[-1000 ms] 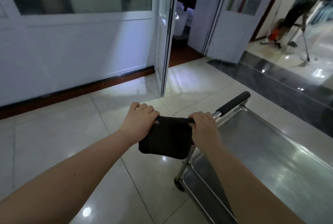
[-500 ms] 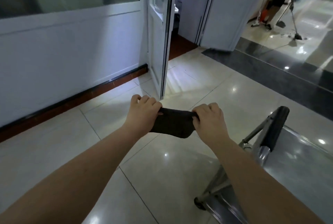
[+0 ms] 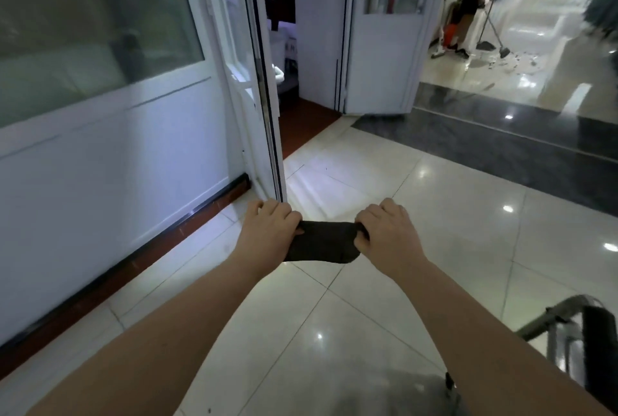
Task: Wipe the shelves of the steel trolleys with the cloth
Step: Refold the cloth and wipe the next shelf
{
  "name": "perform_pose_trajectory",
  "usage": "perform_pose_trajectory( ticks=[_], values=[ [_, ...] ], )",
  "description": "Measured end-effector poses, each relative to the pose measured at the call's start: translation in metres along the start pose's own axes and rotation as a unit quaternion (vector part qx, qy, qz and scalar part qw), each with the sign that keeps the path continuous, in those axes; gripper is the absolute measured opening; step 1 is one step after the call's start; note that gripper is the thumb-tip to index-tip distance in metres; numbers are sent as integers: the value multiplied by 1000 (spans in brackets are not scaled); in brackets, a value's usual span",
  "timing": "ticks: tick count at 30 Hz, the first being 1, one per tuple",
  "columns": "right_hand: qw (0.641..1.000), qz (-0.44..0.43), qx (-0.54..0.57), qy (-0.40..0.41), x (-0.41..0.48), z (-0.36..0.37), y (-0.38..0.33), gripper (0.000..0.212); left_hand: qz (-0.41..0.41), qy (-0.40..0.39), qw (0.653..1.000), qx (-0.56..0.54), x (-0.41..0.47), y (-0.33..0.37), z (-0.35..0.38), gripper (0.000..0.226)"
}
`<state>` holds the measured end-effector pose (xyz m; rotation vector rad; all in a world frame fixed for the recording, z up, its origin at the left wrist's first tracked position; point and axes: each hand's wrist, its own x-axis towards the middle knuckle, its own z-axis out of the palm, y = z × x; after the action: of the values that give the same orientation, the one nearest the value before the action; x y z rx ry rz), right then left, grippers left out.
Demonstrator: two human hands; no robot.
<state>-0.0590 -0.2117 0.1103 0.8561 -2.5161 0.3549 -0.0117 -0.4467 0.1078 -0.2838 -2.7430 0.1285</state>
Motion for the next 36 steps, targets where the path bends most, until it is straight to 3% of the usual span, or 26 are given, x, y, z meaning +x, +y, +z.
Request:
perform_pose_trajectory(
  ticks=[6, 14, 21, 30, 36],
  values=[
    [997, 77, -18, -28, 74, 60, 96, 8, 46, 16, 998, -49, 145, -18, 84, 13],
    [962, 272, -25, -14, 91, 110, 251, 18, 252, -32, 959, -129, 359, 53, 201, 12],
    [872, 484, -58, 51, 69, 100, 377, 12, 381, -24, 903, -197, 510, 191, 254, 8],
    [754, 633, -65, 161, 16, 44, 569, 12, 518, 17, 823, -233, 659, 408, 277, 8],
    [674, 693, -122, 224, -25, -6, 685, 17, 553, 44, 786, -273, 738, 563, 271, 10]
  ],
)
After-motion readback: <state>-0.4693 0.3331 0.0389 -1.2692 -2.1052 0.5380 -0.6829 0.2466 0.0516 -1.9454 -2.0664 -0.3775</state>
